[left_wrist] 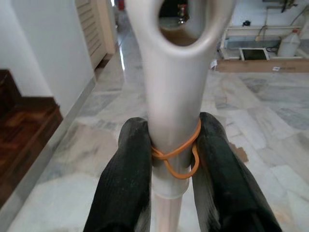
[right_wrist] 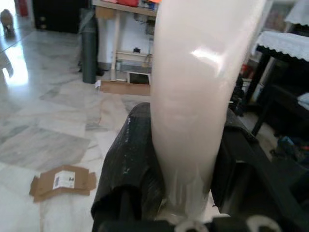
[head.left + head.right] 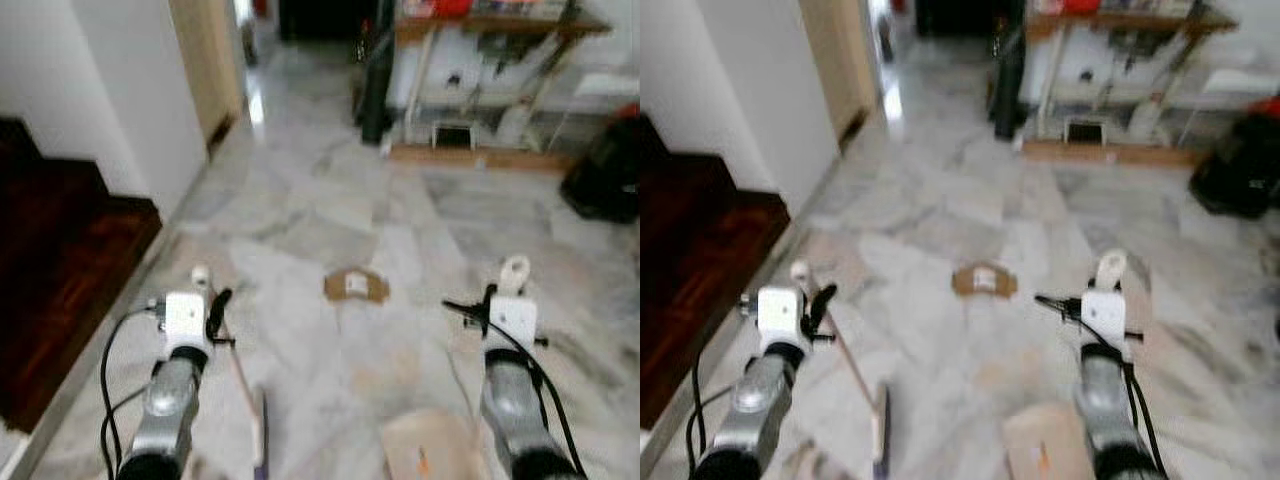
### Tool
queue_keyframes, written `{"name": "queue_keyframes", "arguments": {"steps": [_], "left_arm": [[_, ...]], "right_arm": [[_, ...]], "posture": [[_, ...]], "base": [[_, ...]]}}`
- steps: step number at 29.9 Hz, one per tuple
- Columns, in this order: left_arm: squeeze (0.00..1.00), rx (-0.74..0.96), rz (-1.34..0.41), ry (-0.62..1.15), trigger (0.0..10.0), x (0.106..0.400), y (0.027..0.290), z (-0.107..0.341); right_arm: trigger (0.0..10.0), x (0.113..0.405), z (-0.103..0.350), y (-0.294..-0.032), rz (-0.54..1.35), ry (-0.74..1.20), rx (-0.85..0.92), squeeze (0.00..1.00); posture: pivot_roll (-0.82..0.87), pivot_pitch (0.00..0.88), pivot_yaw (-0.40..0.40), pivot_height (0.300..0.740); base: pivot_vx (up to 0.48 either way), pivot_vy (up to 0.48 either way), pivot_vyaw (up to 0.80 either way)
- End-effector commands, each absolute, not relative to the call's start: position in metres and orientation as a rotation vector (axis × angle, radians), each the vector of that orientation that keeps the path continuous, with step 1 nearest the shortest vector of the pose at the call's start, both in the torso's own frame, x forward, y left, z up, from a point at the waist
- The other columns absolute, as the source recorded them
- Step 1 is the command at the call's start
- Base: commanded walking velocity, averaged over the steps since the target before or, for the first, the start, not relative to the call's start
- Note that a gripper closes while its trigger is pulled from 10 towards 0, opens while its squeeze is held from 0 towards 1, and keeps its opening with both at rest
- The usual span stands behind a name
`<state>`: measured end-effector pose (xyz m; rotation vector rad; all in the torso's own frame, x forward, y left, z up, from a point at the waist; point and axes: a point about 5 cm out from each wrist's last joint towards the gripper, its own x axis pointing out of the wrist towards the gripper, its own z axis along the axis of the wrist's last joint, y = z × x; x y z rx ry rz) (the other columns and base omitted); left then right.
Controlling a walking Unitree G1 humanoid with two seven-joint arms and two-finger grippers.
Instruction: Sweep floor
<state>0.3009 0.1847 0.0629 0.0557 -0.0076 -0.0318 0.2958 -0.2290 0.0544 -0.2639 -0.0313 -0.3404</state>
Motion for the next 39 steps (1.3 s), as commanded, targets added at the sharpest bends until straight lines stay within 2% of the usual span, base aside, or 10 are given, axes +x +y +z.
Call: {"name": "queue_keyframes", "arguments": {"steps": [1, 12, 39], "left_arm": [[0.00, 0.059, -0.042, -0.052, 10.0, 0.3049, 0.1780, 0.0701], [0.00, 0.045, -0.038, -0.057, 10.0, 0.3056, 0.1750, 0.0682], [0.00, 0.075, -0.054, -0.071, 10.0, 0.3118, 0.1811, 0.0739]], "right_arm": [[10.0, 0.2964, 0.0609, -0.2416, -0.356, -0.046, -0.290, 0.00], [10.0, 0.2998, 0.0652, -0.2434, -0.344, -0.052, -0.303, 0.00], [10.0, 0.2975, 0.0606, -0.2369, -0.345, -0.048, -0.289, 0.00]], "posture": [[0.00, 0.000, 0.001, 0.740], [0.01, 0.000, -0.012, 0.740], [0.00, 0.000, 0.032, 0.740]], "base": [[0.304, 0.000, 0.00], [0.304, 0.000, 0.00], [0.340, 0.000, 0.07]]}}
